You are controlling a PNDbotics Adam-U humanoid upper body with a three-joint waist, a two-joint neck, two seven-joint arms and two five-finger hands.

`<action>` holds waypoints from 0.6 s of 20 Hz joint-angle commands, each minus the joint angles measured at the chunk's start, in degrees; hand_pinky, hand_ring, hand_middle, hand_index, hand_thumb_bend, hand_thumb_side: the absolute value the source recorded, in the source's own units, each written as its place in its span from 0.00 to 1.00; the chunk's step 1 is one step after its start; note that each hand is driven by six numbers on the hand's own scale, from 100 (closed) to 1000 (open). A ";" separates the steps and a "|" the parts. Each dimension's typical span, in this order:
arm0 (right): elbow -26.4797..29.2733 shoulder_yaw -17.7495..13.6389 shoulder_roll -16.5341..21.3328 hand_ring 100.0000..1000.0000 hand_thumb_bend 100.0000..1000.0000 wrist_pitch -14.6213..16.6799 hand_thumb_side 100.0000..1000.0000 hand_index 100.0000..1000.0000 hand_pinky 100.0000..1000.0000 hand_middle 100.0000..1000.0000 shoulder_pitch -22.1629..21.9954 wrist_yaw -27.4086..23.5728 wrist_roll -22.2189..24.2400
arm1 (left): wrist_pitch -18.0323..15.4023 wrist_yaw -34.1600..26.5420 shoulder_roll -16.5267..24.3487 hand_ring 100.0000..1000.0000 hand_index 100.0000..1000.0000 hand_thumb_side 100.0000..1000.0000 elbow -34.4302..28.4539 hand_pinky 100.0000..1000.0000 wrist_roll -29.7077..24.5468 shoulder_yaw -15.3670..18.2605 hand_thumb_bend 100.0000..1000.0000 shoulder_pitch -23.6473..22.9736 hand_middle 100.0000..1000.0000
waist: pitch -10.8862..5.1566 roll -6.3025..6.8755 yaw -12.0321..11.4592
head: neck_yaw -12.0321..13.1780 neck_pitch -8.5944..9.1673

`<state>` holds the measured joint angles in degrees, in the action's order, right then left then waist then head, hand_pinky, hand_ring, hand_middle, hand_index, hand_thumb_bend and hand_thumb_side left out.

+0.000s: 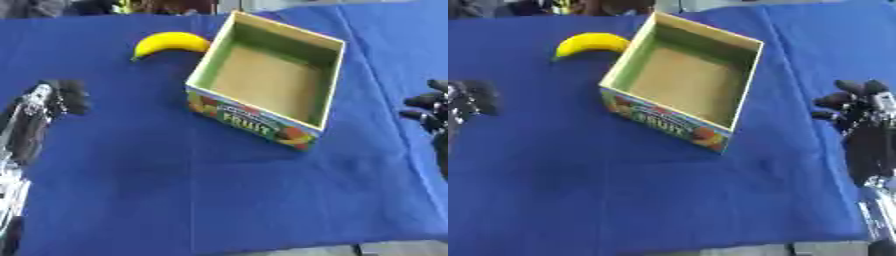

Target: Pick up objects on the table and place them in the box.

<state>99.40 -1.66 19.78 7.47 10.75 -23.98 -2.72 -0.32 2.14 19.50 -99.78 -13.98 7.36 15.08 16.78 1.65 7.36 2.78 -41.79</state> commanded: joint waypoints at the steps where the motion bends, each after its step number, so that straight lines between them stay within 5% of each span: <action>1: 1.87 -0.33 1.70 0.64 0.00 0.12 0.79 0.73 0.60 0.50 1.00 0.35 0.12 | -0.95 1.77 4.25 0.58 0.70 0.95 -0.77 0.61 -1.05 -1.09 0.09 2.91 0.54 | -0.66 0.19 -0.13 | -0.30 -0.57; 7: 2.05 0.32 2.21 0.63 0.00 -0.43 0.78 0.73 0.59 0.50 1.79 0.21 0.88 | -3.34 9.97 10.34 0.58 0.71 0.80 3.67 0.62 -3.64 -3.47 0.02 10.93 0.54 | -0.63 0.98 0.34 | -0.43 -0.74; 12: 1.90 0.67 2.23 0.63 0.00 -0.66 0.78 0.73 0.59 0.50 1.77 0.29 1.26 | -6.23 19.56 14.78 0.58 0.70 0.65 12.60 0.62 -4.54 -6.06 0.06 19.34 0.53 | -0.94 1.11 0.65 | -0.12 -0.60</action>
<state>100.30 -0.98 20.49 6.78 12.08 -23.86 -1.72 -5.65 19.32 31.40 -88.61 -18.36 1.77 33.23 16.97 2.80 7.99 2.45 -42.24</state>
